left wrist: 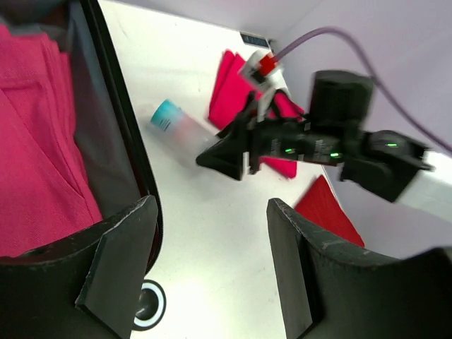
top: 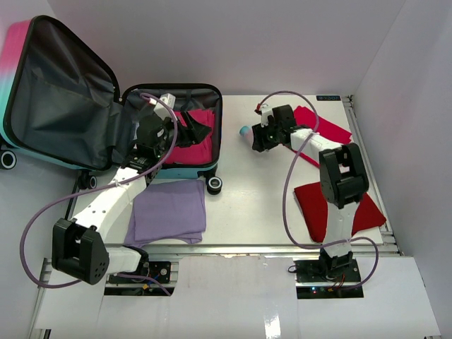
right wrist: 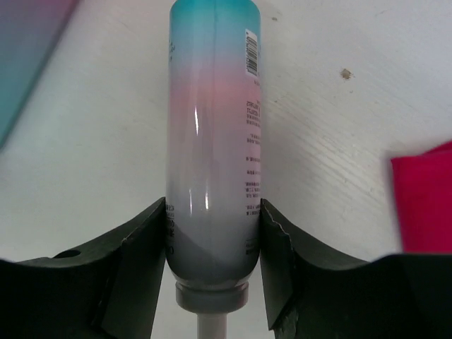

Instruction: Pack the luggage

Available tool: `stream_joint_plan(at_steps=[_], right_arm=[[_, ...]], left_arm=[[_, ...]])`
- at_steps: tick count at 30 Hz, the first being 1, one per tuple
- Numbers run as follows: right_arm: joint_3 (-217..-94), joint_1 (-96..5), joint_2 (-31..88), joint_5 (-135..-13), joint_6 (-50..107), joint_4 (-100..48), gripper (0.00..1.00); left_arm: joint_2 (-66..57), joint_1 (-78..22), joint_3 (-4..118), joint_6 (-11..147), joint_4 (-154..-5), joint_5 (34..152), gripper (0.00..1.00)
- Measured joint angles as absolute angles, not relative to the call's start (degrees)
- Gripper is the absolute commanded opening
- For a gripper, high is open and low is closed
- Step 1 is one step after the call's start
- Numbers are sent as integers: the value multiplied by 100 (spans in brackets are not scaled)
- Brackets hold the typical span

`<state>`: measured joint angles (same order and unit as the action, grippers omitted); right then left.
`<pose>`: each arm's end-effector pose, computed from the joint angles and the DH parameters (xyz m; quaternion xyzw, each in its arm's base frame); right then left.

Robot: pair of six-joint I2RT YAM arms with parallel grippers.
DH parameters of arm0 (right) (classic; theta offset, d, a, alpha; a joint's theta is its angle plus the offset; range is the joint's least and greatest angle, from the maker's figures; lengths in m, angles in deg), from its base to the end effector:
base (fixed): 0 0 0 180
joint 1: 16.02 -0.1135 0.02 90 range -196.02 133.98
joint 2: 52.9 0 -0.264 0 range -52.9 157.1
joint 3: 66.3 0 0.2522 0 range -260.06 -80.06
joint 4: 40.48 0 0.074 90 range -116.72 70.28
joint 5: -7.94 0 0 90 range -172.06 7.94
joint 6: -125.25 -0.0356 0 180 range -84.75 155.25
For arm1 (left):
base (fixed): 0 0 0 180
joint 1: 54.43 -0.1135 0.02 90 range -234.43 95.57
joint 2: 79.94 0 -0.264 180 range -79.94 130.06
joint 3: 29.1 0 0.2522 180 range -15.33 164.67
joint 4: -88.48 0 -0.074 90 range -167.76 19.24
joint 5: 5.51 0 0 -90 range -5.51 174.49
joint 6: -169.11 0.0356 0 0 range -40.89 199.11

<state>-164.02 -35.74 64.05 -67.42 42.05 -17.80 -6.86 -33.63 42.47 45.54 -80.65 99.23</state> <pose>0.4286 0.1632 0.1933 -0.2583 0.8697 0.1611 0.3885 0.2783 -0.1154 0.3362 -0.0060 0.7769 -0.3729 0.5072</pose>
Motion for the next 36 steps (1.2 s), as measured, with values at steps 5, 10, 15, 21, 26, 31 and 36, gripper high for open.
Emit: stream_joint_plan(at_steps=[5,10,15,21,26,31,36], right_arm=[[-14894,-3625,4729,-6520,3452,-2905,8],[-14069,-4175,3318,-6436,2888,-3735,8],[-13740,-4955,2861,-6574,2515,-4375,8],[-13727,-5429,2959,-6873,2176,-4757,8],[-13727,-5643,3095,-7181,1983,-5072,9],[-13757,-5740,3371,-7404,1847,-5089,16],[-13771,-5769,3488,-7473,1771,-5061,44]], left_arm=[[-359,-3365,4244,4180,-8398,10517,78],[-150,-3356,4252,3840,-8795,10998,78],[-14,-3317,4247,3518,-9169,11306,79],[44,-3285,4158,3234,-9646,11388,74],[170,-3299,3996,3040,-10061,11348,35],[353,-3357,3893,2974,-10173,11355,0],[420,-3376,3897,3041,-10048,11343,0]])
